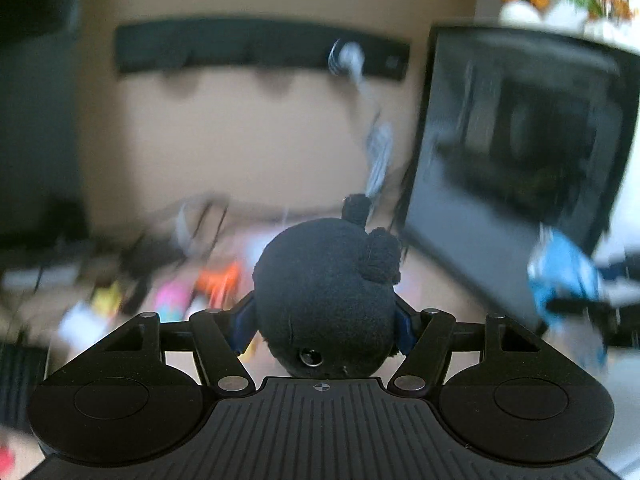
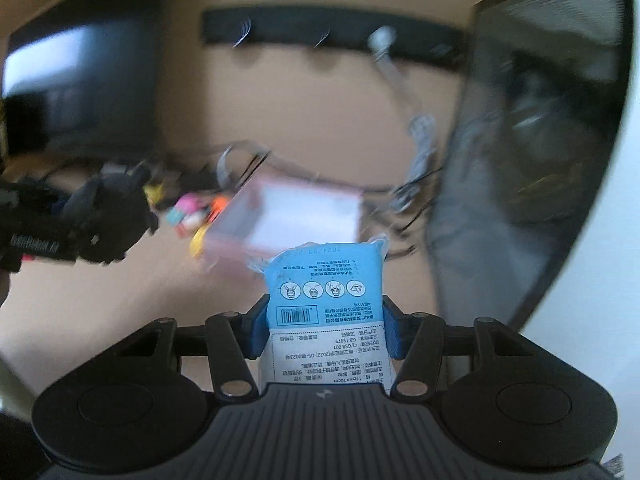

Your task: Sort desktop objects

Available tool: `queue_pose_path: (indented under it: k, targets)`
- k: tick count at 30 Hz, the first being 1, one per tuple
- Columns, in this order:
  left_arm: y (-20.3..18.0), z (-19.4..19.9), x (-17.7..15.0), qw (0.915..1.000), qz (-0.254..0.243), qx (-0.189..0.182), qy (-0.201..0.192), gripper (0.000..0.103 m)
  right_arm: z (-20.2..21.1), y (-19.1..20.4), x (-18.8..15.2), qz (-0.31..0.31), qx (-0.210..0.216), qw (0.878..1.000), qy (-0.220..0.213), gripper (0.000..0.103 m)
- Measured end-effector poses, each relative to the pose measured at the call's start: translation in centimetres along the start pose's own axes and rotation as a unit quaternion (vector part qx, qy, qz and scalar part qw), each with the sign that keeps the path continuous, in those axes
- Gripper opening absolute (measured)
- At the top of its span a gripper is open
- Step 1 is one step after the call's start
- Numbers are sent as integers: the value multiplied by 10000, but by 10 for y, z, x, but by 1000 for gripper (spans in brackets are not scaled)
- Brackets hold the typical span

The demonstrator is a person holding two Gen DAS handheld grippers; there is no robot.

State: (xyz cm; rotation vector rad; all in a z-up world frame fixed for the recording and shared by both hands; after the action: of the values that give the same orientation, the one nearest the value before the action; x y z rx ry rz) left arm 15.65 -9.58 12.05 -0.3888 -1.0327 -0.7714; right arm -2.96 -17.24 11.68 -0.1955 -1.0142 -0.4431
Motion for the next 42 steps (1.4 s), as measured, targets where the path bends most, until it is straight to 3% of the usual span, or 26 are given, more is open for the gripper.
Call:
queue_pose_path:
  k: [3,4,5,8,15,20,24,26,29,30,32,36,42]
  targets:
    - [3,-36,51,9993,-84,-5,-371,75,1,-12,15,-250,-138,9994,-194,54]
    - [6,-50,60,9991,-72,-34,-411,83,-1,-13,19,-334,-168,9991,-222,54]
    - [9,-62,66,9992,-53,-35,-386,91,-5,-14,22,-409,-173,9987,-234,54]
    - [24,-78,62,9994,116,271,-169,95,-11,-14,24,-512,-147,9984,-197,54]
    - [33,-40,-38,9942,211,809,673,97,-37,-7,25,-509,156,9985,129,54]
    - [30,-14,-114,9813,883,978,1399,97,-84,6,50,-633,434,9967,258,54]
    - [33,5,-139,9742,1139,1169,1561,98,-131,22,75,-514,405,9977,149,54]
    - [37,14,-143,9721,1168,1284,1576,100,-153,27,86,-453,296,9985,72,63]
    - [47,24,-150,9676,1311,1453,1595,101,-166,31,92,-450,180,9988,-38,66]
    - [50,25,-153,9657,1374,1491,1624,101,-165,32,91,-447,179,9988,-90,68]
    - [54,26,-160,9617,1464,1539,1731,101,-159,34,83,-469,219,9986,-138,82]
    - [57,16,-170,9578,1497,1505,1938,101,-149,42,42,-43,201,9998,41,83]
    - [57,7,-169,9621,1382,1323,1943,101,-141,49,-10,17,206,9982,570,83]
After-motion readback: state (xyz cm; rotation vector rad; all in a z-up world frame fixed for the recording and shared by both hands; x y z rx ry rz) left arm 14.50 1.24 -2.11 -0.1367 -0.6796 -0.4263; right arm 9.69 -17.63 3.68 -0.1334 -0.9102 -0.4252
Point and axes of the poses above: each gripper's, at about its wrist camera, not at the fingertips, and z roughly against the way its jaws point, y to its left, x to its top, the point moved 9 cm from there along -z, roughly the way its jaws point, and after that the axes turned 9 degrees about -z, right-handed, at the moved point
